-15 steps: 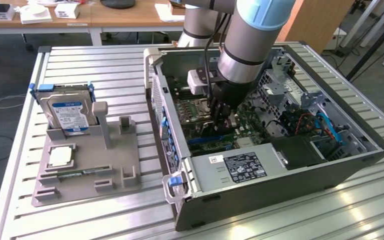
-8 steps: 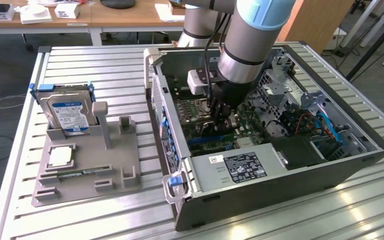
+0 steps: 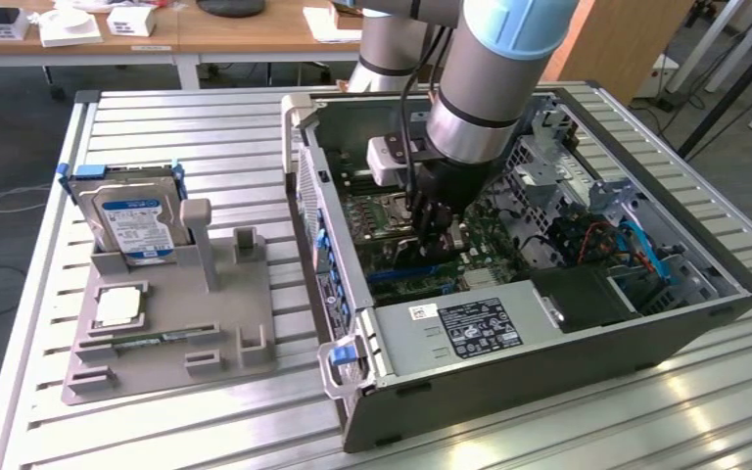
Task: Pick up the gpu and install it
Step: 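Insert the gpu into the slot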
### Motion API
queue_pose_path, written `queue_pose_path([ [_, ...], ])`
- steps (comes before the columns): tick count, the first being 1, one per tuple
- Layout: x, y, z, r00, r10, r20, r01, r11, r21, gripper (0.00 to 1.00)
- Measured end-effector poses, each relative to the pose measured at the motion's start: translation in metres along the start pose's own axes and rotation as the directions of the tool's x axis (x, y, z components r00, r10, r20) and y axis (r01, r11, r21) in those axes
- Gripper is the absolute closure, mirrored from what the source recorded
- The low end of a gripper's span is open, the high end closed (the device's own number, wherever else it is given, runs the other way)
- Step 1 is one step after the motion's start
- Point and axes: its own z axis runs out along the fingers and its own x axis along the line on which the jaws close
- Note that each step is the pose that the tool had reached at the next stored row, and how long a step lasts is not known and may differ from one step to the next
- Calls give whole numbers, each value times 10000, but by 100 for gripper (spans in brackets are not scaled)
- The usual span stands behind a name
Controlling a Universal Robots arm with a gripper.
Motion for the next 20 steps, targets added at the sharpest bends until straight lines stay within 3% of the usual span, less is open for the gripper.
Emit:
queue_pose_path([
  [2,5,-1,1,10000,-1,-19,1,10000,-8,73],
  [5,7,-2,0,10000,0,-94,-1,10000,-14,73],
  [20,-1,6,16,9999,3,-106,-3,10000,-14,73],
])
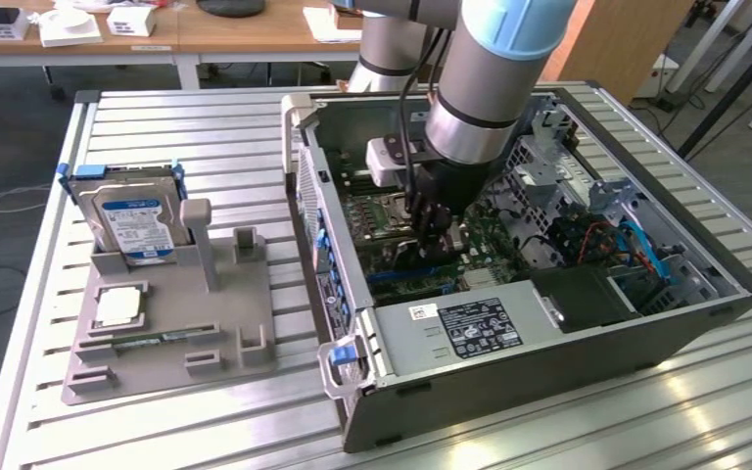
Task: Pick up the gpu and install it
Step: 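Insert the gpu into the slot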
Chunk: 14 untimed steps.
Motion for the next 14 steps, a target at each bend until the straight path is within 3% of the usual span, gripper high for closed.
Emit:
queue_pose_path([
  [14,0,1,6,10000,1,-12,-1,10000,1,73],
])
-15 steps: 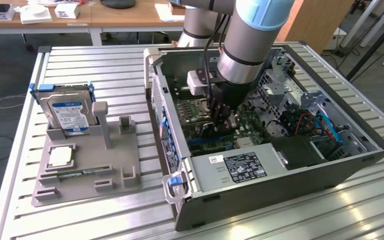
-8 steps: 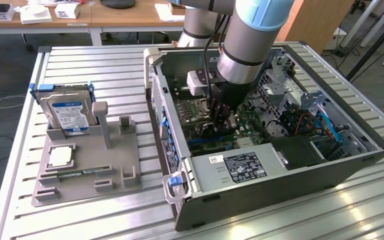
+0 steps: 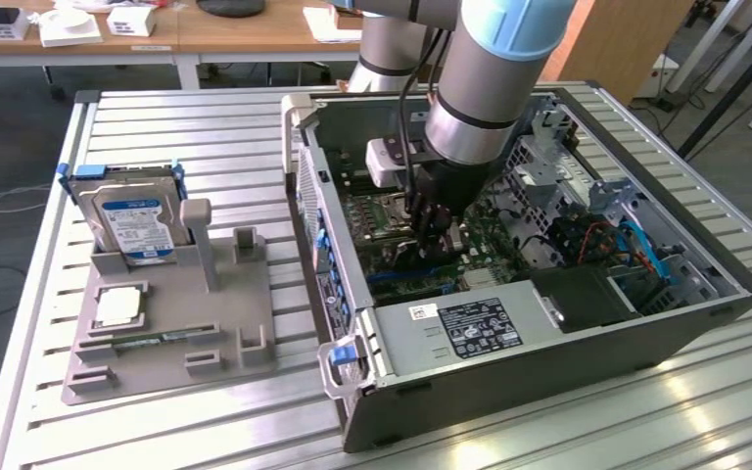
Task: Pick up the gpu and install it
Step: 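Insert the gpu into the slot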
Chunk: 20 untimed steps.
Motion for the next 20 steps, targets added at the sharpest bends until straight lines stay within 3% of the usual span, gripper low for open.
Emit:
queue_pose_path([
  [2,0,0,0,10000,1,4,-1,10000,0,73],
  [8,-1,-1,1,9999,10,147,-10,10000,2,73],
  [20,0,-10,1,9999,27,148,-27,10000,-4,73],
])
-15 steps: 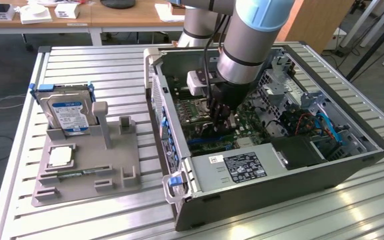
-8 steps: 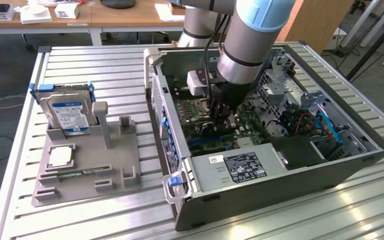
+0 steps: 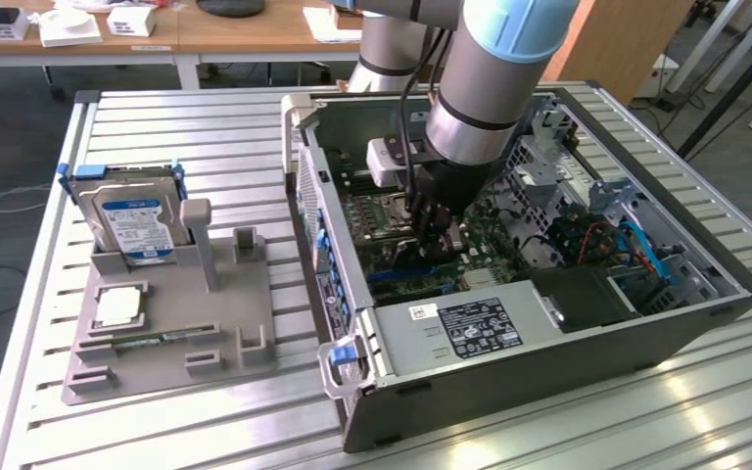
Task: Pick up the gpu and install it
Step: 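Insert the gpu into the slot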
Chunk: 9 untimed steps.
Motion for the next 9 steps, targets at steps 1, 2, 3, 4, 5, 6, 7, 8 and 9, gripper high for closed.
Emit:
queue_pose_path([
  [1,0,0,0,10000,5,0,-5,10000,1,73],
  [2,0,0,1,10000,7,0,-7,10000,1,73],
  [3,0,0,1,10000,7,0,-7,10000,1,73],
  [4,0,0,1,10000,8,0,-8,10000,1,73],
  [5,0,0,2,10000,8,1,-8,10000,1,73],
  [6,0,0,2,10000,8,0,-8,10000,1,73],
  [7,0,0,5,10000,7,1,-7,10000,1,73],
  [8,1,0,7,10000,8,-1,-8,10000,0,73],
  [9,1,0,9,10000,8,-1,-8,10000,1,73],
])
